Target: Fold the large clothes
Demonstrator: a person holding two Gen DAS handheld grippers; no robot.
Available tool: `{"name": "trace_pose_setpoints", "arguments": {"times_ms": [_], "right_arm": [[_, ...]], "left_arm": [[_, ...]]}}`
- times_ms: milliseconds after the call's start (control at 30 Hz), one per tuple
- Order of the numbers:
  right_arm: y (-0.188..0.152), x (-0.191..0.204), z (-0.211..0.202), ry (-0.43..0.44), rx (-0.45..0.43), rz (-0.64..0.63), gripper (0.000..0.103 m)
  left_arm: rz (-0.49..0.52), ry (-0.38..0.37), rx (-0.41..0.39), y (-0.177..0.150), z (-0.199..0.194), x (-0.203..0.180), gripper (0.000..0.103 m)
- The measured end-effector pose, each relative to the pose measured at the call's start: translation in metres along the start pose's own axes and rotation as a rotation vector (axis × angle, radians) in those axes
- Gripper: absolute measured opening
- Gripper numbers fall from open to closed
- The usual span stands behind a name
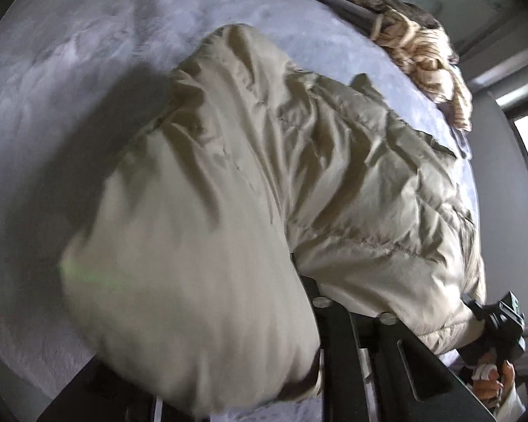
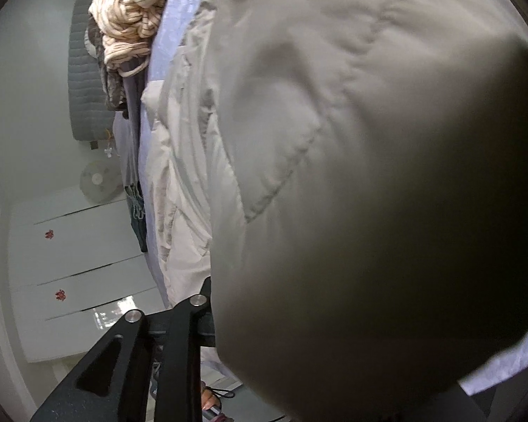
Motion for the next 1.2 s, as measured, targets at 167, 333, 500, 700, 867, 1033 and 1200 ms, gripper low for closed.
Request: {"name": "trace_pose_setpoints", "arguments": {"times_ms": [167, 333, 500, 700, 867, 1033, 1200], "right_arm": [[0.005, -0.002, -0.020, -0.092, -0.030, -0.053, 0.045], [0.014, -0.011, -0.041, -0.181, -0.088, -0.045, 0.046], [0.015, -0.021, -0.090, -0.397, -0.245, -0.133, 0.030], [0.028, 0.004, -0.113, -0.444, -0.362, -0.273, 0.019], [0.030, -0.016, -0.075, -0.538, -0.270, -0.295, 0.017], [0.033, -0.044, -0.062, -0.567, -0.217, -0.274, 0.014], [0.025, -0.052, -0.074, -0.562, -0.198, -0.246, 0.015]], "left_arm": [[-0.034, 0.053, -0.033, -0.005, -0.030, 0.015, 0.046], [-0.077, 0.110, -0.074, -0.017, -0.062, 0.038, 0.046], [-0.095, 0.248, -0.153, -0.017, -0.088, 0.059, 0.046], [-0.071, 0.259, -0.144, -0.002, -0.075, 0.063, 0.046], [-0.074, 0.307, -0.049, -0.004, -0.031, 0.071, 0.050], [-0.070, 0.348, -0.029, -0.008, -0.030, 0.082, 0.069], [-0.075, 0.374, -0.028, -0.009, -0.052, 0.077, 0.069]]}}
Point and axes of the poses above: each gripper's, at about its wrist camera, not at the fingertips, and z roughly the way its jaws point, x to its left, y to its top, the point moved 7 cm from there along z, roughly the way its jaws point, and after that the axes turned 12 degrees about -y, right-handed, at the moved point
